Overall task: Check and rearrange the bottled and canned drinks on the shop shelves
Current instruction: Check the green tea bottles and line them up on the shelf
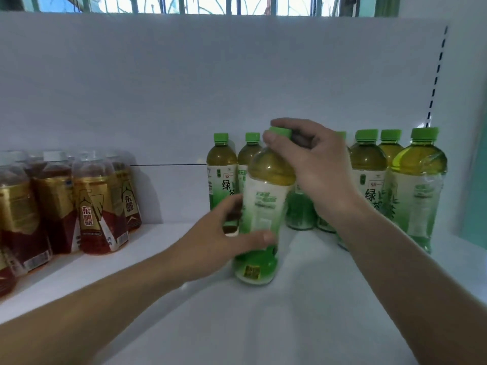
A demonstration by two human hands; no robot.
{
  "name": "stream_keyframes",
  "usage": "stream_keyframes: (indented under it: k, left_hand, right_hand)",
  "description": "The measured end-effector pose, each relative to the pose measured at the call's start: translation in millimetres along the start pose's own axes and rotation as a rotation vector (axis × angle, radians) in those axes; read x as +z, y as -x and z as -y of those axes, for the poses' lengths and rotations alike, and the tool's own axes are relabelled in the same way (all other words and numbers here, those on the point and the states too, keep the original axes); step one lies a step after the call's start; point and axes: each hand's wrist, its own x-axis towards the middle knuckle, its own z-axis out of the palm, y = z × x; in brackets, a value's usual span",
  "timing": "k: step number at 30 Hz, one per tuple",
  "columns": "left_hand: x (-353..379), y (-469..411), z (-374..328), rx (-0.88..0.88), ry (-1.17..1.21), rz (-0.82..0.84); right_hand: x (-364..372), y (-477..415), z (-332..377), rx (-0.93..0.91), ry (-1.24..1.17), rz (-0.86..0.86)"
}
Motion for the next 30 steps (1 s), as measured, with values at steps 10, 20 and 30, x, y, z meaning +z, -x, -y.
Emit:
stream_keyframes:
  k: [10,20,30]
  left_hand:
    - [-18.4,0.2,20.1,0.016,0.141,-0.169]
    - [-26.2,-2.0,24.4,0.030,0.266,-0.083]
    - [-26.0,-4.4,25.0,0.009,0.245,-0.044]
  right_hand:
    - [12.9,17.7,-11.2,-0.011,0.273,0.403]
    - [25.8,21.4,-30.2,0.192,0.187,0.427]
    - [28.9,23.9,-26.8,0.162,0.137,0.503]
